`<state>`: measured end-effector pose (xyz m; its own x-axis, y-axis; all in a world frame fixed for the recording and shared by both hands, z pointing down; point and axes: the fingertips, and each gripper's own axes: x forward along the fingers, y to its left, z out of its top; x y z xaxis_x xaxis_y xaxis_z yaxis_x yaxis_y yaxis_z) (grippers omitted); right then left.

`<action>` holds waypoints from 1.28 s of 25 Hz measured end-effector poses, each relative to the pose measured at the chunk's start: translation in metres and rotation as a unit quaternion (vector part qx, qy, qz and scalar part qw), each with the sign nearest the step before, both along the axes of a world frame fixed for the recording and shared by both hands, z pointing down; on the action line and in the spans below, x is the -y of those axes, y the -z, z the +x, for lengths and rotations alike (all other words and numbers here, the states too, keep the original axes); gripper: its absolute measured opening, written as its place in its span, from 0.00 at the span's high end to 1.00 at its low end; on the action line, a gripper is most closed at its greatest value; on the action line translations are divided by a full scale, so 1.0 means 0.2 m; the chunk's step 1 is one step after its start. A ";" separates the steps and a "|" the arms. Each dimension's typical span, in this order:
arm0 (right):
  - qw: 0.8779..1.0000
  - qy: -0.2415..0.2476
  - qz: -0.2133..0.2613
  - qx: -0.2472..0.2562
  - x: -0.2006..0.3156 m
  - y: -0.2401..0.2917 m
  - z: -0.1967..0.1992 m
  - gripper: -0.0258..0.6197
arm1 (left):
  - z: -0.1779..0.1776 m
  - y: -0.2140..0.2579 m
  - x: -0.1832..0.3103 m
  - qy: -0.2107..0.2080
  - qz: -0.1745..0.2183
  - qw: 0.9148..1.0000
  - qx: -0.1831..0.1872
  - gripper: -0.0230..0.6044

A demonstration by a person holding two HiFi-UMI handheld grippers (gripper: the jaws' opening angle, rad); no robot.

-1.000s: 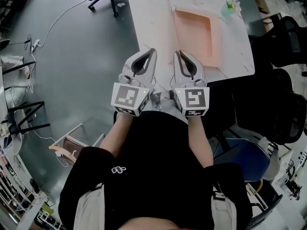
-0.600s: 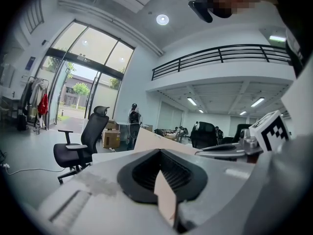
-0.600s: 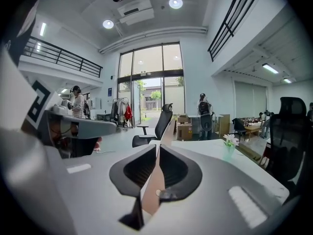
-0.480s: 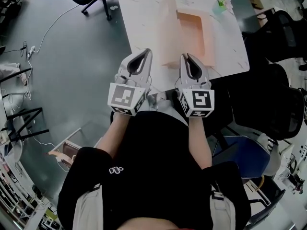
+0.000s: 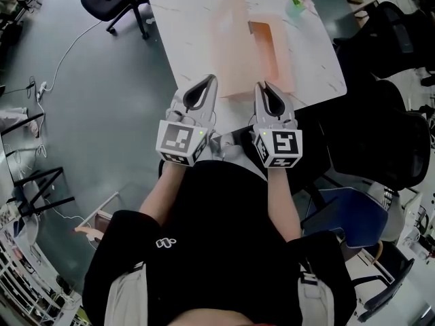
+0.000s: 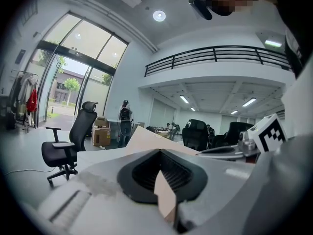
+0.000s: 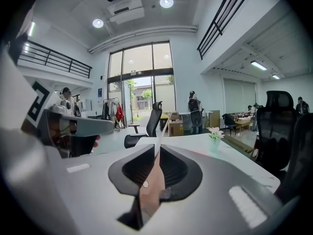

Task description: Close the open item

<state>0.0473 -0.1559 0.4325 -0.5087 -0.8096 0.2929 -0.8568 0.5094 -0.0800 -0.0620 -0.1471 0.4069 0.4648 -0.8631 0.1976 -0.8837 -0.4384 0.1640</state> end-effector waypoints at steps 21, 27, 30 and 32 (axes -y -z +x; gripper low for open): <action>0.996 -0.071 -0.047 0.016 0.08 -0.21 0.36 0.88 | 0.31 -0.16 0.08 -0.079 -0.048 0.996 0.009 0.98; 0.993 -0.095 -0.067 0.032 0.11 -0.31 0.46 0.87 | 0.37 -0.22 0.07 -0.099 -0.065 0.993 0.016 0.98; 0.990 -0.108 -0.078 0.040 0.12 -0.36 0.51 0.87 | 0.38 -0.24 0.07 -0.105 -0.071 0.992 0.020 0.98; 0.988 -0.117 -0.086 0.042 0.13 -0.41 0.55 0.87 | 0.38 -0.24 0.07 -0.108 -0.073 0.991 0.022 0.98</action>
